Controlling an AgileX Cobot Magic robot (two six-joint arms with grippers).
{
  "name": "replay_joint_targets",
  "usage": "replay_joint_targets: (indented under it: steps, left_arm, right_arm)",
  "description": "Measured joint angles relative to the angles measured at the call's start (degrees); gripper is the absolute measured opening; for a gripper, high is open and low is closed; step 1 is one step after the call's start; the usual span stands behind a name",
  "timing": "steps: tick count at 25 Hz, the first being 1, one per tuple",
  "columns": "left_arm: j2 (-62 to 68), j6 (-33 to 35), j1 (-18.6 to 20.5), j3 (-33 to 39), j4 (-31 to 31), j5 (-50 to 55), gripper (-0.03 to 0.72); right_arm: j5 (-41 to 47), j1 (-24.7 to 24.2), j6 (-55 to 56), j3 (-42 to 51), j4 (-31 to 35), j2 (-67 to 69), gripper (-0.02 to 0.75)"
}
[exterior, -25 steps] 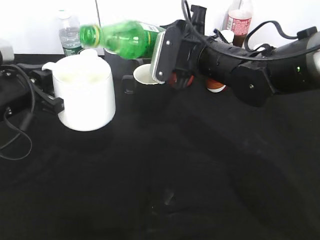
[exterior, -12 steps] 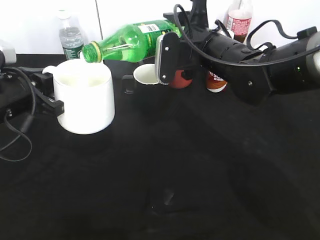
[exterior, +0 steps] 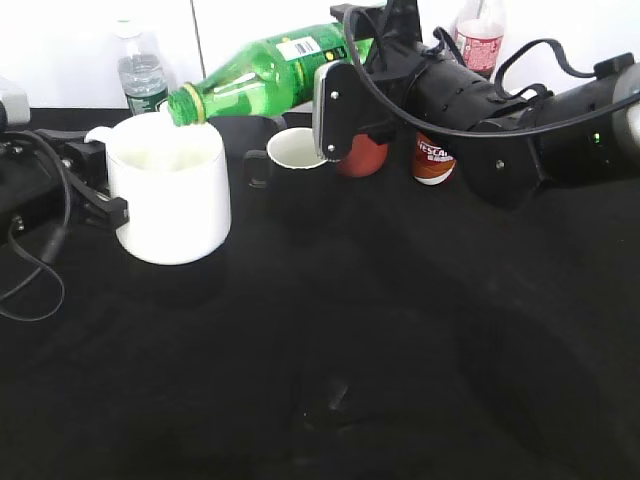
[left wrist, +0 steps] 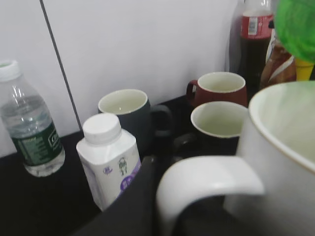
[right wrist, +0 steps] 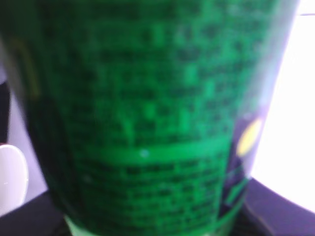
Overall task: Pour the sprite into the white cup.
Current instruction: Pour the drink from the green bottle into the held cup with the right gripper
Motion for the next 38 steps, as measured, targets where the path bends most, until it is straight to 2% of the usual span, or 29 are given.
replay_joint_targets:
  steps: [9, 38]
  left_arm:
    - [0.00, 0.05, 0.00, 0.00, 0.14, 0.04, 0.050]
    - [0.00, 0.27, 0.00, 0.04, 0.19, 0.35, 0.050]
  right_arm:
    - [-2.61, 0.00, -1.75, 0.00, 0.76, 0.00, 0.386]
    - [-3.55, 0.00, -2.73, -0.46, 1.38, 0.00, 0.386]
